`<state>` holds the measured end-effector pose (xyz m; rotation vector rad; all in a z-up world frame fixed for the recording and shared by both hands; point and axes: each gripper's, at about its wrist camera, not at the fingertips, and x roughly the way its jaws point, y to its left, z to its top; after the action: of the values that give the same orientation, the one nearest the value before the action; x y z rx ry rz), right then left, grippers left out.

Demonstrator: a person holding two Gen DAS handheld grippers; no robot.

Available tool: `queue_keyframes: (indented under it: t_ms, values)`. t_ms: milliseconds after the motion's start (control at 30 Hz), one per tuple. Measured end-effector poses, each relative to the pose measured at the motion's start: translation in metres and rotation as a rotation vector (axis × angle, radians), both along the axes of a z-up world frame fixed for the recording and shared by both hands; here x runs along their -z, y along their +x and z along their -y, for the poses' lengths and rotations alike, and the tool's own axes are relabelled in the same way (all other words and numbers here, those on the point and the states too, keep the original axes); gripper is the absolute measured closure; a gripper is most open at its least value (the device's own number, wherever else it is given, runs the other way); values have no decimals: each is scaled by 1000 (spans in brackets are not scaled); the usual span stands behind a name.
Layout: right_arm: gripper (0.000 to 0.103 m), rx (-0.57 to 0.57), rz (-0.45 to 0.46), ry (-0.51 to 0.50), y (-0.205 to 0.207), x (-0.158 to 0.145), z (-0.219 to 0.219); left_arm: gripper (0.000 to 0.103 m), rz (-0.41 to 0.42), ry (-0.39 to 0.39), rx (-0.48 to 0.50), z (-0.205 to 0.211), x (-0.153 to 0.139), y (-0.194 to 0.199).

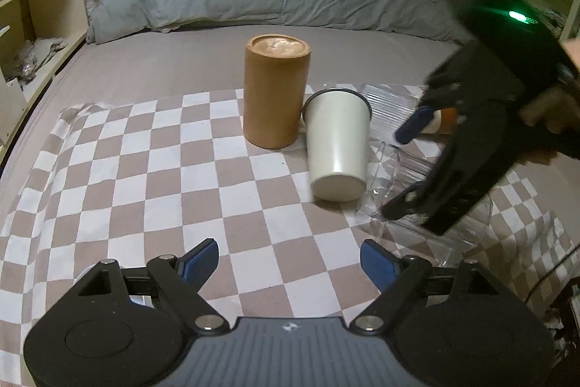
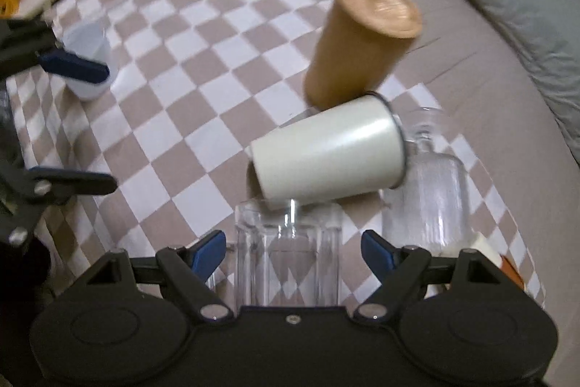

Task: Flip cup upright
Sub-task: 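Lift the clear mug with the right tool and rotate it upright, then lower the upright clear mug onto the cloth and open the right tool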

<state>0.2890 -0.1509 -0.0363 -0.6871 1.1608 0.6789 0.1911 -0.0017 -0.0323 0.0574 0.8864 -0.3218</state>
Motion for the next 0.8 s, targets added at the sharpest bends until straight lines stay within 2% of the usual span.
queue_keyframes:
  t_ms: [133,200,300,500,667,800]
  values:
    - [20,21,-56,-31,14,13,-13,17,-3,7,18,0,3,0]
    - [25,38,-63,-53,19,21,-14,17,-5,8,19,0,3,0]
    - [26,85,-65,-35,24,25,-13,17,-8,9,19,0,3,-1]
    - [27,151,34,71,1,0,16,17,-1,-2,24,4,-2,-5]
    - [27,209,165,176,-45,-30,52,17,16,1,36,12,-9,-11]
    - [27,280,259,250,-82,-41,80,17,30,0,55,21,-15,-17]
